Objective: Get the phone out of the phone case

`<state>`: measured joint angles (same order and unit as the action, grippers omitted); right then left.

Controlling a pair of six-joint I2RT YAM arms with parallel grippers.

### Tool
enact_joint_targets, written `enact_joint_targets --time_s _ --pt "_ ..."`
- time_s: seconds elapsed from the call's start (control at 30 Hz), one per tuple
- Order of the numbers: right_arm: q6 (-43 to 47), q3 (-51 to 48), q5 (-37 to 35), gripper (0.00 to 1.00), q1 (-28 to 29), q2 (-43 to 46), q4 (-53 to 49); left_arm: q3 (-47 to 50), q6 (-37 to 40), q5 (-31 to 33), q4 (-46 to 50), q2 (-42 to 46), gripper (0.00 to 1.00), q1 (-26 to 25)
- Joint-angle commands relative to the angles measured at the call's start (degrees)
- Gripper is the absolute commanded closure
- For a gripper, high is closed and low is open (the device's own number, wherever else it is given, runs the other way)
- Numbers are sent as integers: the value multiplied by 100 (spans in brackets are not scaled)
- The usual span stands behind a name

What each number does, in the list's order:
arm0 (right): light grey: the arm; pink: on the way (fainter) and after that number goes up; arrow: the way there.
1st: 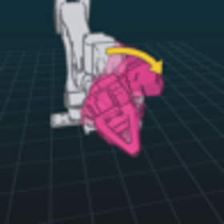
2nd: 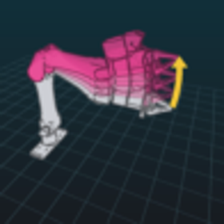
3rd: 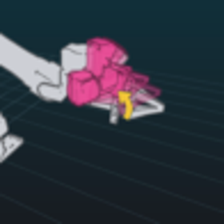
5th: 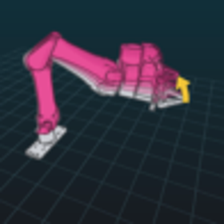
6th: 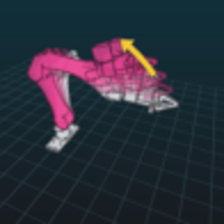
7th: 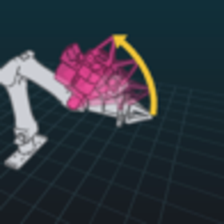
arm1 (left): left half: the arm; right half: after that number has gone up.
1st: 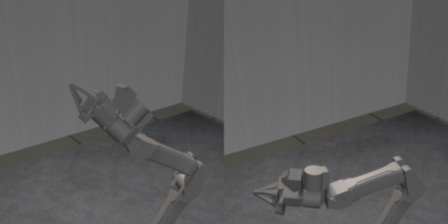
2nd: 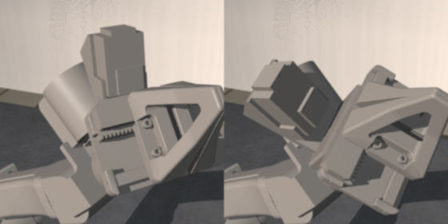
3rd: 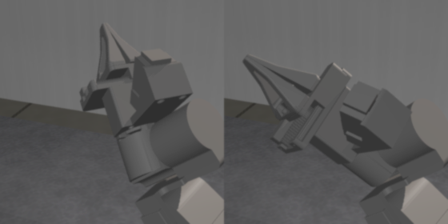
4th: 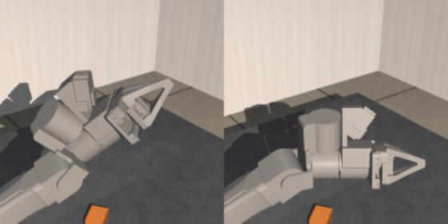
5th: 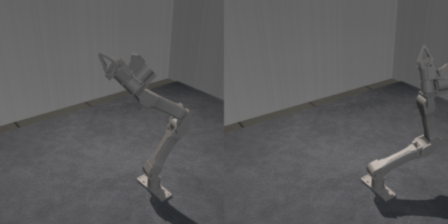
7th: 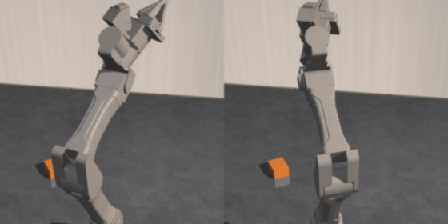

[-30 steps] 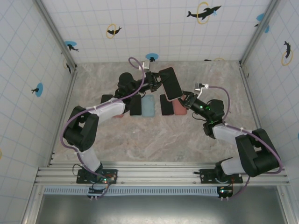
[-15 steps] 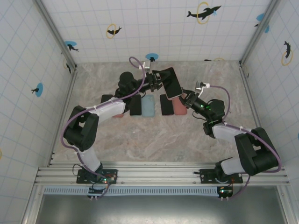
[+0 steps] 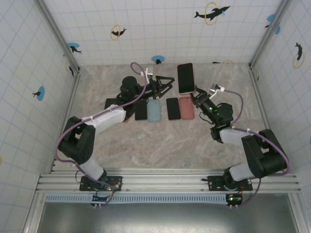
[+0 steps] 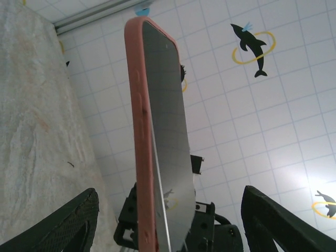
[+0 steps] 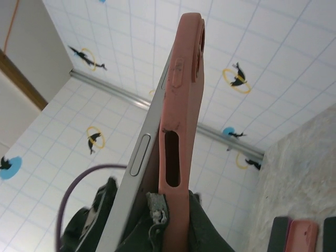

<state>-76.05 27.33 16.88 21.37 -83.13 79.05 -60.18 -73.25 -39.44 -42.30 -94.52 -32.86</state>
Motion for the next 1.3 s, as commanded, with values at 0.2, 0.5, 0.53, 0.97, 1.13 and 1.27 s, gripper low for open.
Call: enact_joint_targets --time_s 0.2,0.5,0.53,0.97,1.13,1.27 --pt "610 706 -989 90 328 -547 848 376 -846 996 -517 388 35 -622" --pt "761 844 -1244 91 601 -889 1221 376 -1385 1432 -898 256 43 -871" --pt "814 846 -1257 91 634 -889 1205 376 -1426 1456 -924 218 43 -889" --pt "915 890 -1688 91 873 -991 1358 658 -1422 1645 -850 160 46 -1003" --pt "865 938 -1661 91 897 -1029 1414 757 -1498 1772 -1072 140 47 -1020" --pt "926 908 -1608 91 898 -968 1297 649 -1557 1869 -1188 103 48 -1020"
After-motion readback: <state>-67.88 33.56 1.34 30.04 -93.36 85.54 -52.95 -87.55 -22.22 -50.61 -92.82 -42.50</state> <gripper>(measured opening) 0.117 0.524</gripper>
